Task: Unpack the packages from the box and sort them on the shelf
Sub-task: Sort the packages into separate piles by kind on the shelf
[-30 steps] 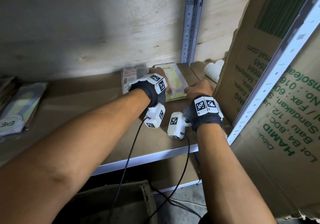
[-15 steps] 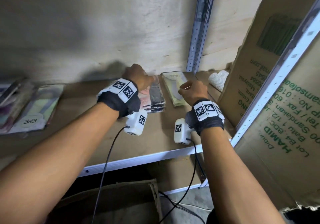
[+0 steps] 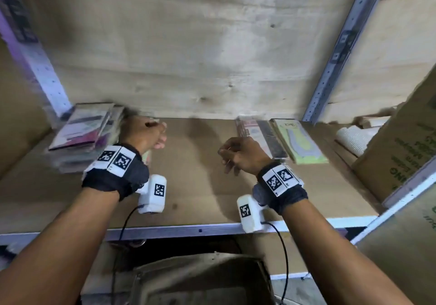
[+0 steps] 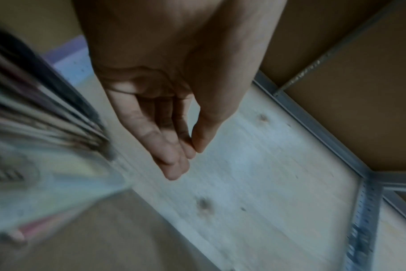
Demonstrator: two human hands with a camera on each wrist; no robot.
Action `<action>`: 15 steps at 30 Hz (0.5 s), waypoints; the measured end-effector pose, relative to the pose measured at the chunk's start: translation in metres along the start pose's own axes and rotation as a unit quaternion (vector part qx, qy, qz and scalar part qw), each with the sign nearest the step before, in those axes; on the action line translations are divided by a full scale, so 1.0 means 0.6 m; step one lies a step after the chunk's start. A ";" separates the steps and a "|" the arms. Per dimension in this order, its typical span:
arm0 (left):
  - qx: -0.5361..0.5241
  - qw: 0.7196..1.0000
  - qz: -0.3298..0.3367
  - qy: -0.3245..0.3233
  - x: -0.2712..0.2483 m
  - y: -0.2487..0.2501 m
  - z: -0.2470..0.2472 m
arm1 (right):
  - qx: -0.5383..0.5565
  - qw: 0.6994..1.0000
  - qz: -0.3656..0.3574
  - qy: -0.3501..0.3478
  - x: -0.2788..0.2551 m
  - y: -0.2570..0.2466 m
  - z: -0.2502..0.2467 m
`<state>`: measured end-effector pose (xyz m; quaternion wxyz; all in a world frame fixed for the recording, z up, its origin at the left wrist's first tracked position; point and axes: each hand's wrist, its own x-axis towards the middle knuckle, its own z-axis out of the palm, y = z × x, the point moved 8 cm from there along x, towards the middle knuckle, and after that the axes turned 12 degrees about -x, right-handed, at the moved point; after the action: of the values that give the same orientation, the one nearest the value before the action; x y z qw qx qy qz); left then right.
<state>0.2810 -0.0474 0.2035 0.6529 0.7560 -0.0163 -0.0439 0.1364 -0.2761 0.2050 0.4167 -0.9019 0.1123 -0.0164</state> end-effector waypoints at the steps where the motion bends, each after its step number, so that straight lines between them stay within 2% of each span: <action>1: 0.004 1.000 0.008 0.011 0.006 0.005 -0.024 | 0.001 1.000 -0.003 -0.023 0.014 -0.017 0.029; 5: -0.003 0.999 0.008 0.042 0.021 -0.003 -0.125 | -0.018 0.995 0.011 -0.094 0.086 -0.084 0.147; 8: -0.022 0.998 -0.009 0.058 0.021 -0.014 -0.175 | -0.016 0.994 0.052 -0.091 0.141 -0.117 0.213; 10: -0.044 0.998 -0.005 0.045 0.017 -0.015 -0.190 | -0.050 0.993 0.061 -0.087 0.173 -0.136 0.253; 15: 0.014 0.999 0.004 0.034 -0.007 -0.024 -0.199 | -0.144 0.985 0.067 -0.060 0.201 -0.152 0.299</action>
<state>0.2865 0.0725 0.2067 0.6427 0.7660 0.0024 -0.0151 0.2931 -0.1106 0.1491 0.2883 -0.9423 0.1487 0.0823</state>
